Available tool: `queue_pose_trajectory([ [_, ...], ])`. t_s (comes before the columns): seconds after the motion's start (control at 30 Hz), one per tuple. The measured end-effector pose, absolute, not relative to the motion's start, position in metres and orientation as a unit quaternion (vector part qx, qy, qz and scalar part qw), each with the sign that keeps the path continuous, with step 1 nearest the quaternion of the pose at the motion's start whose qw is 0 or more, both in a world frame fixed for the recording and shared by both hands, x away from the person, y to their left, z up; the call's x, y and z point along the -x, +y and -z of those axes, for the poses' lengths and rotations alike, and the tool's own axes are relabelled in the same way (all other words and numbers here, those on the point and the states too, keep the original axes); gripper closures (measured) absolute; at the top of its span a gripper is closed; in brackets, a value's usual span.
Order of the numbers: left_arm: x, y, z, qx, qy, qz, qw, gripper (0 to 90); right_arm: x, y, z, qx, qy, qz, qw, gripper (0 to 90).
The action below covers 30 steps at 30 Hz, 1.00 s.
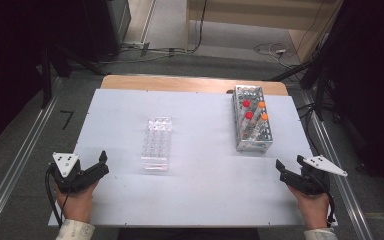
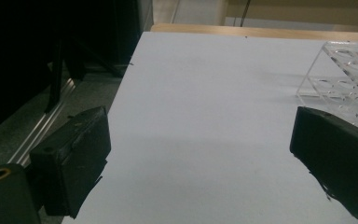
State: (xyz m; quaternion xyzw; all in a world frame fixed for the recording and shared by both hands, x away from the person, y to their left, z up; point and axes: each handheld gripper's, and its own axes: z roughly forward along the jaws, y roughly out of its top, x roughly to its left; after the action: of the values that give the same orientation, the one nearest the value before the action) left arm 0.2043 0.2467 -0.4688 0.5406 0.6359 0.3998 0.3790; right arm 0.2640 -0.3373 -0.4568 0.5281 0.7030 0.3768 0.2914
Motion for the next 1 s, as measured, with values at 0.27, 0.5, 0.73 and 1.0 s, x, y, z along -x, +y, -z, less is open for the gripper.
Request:
queue_pose_trajectory([
  [0.27,-0.203,0.247,0.47,-0.541,0.635,-0.403,0.376,5.5,-0.265,-0.334,0.456,-0.522,0.708,-0.374,0.293,21.1],
  [0.5,-0.203,0.246,0.47,-0.541,0.634,-0.403,0.379,5.5,-0.266,-0.333,0.453,-0.522,0.705,-0.381,0.293,21.1],
  [0.73,-0.206,0.245,0.47,-0.539,0.635,-0.406,0.376,5.5,-0.274,-0.327,0.45,-0.517,0.707,-0.381,0.296,21.1],
  [1.0,-0.208,0.244,0.471,-0.541,0.634,-0.404,0.377,5.8,-0.282,-0.32,0.449,-0.513,0.708,-0.391,0.288,21.5],
])
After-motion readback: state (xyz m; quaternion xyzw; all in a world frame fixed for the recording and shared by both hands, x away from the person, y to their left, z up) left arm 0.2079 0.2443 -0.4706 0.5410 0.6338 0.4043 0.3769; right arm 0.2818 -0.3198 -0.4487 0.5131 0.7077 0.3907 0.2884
